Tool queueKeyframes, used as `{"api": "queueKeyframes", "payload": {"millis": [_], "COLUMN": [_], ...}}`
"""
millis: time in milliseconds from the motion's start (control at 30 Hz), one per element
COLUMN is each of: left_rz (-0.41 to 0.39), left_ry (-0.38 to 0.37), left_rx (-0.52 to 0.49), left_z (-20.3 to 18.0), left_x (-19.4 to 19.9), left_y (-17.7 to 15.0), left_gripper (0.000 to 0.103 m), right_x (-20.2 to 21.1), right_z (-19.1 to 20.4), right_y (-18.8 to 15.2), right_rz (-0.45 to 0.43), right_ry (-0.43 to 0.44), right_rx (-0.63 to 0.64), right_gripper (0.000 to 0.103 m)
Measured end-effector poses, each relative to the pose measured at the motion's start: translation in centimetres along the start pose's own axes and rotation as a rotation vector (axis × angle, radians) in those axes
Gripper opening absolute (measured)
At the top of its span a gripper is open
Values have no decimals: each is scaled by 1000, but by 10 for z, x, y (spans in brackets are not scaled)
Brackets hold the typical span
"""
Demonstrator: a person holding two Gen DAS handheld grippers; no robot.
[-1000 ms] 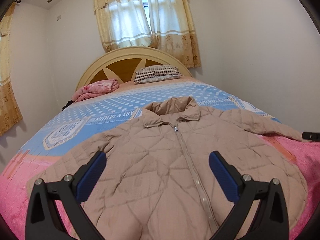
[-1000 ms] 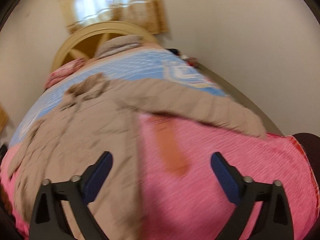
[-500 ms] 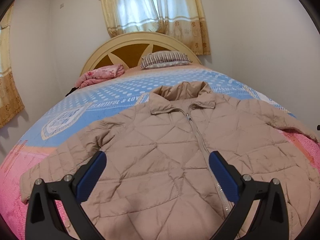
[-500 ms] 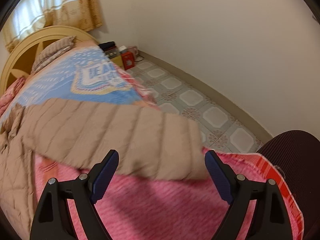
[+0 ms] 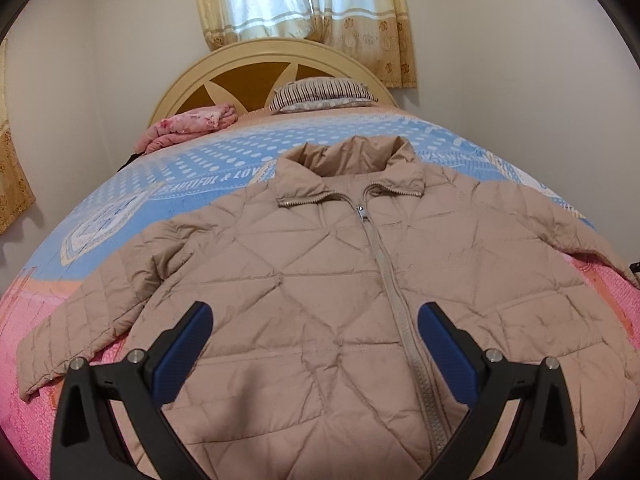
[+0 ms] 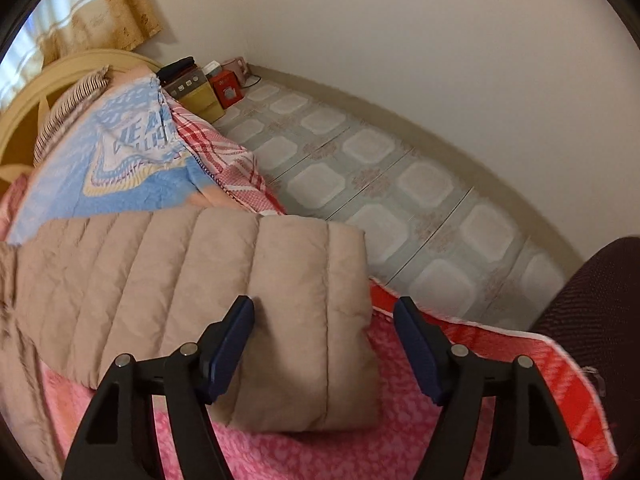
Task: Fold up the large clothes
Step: 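Reach the right tool to the jacket sleeve cuff and grasp it, then lift the held sleeve and fold it across the jacket front with the right tool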
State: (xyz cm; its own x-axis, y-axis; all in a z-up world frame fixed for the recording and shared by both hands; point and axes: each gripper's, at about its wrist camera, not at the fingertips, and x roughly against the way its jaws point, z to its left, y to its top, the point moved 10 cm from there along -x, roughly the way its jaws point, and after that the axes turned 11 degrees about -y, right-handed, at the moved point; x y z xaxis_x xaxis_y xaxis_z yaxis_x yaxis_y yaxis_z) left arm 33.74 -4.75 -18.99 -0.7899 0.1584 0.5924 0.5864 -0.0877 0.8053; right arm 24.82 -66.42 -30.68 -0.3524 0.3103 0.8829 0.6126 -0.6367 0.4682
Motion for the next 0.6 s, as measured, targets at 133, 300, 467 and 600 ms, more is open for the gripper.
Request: {"api": "queueKeyframes", "payload": {"millis": [133, 300, 467, 600], "left_rz": [10, -8, -35, -37], "left_ry": [-3, 3, 11, 30], "left_rx": [8, 0, -11, -9], "left_z": [0, 2, 7, 16], "left_x": [-3, 3, 15, 20], "left_y": [-1, 3, 7, 5], "left_gripper": [103, 103, 103, 103], "right_x": [2, 20, 58, 100], "right_z": [12, 15, 31, 54], "right_y": [-3, 0, 7, 17], "right_rz": [18, -68, -173, -258], "right_ry": [89, 85, 65, 83], "right_rx": [25, 52, 131, 193], "right_gripper": [29, 9, 6, 6]}}
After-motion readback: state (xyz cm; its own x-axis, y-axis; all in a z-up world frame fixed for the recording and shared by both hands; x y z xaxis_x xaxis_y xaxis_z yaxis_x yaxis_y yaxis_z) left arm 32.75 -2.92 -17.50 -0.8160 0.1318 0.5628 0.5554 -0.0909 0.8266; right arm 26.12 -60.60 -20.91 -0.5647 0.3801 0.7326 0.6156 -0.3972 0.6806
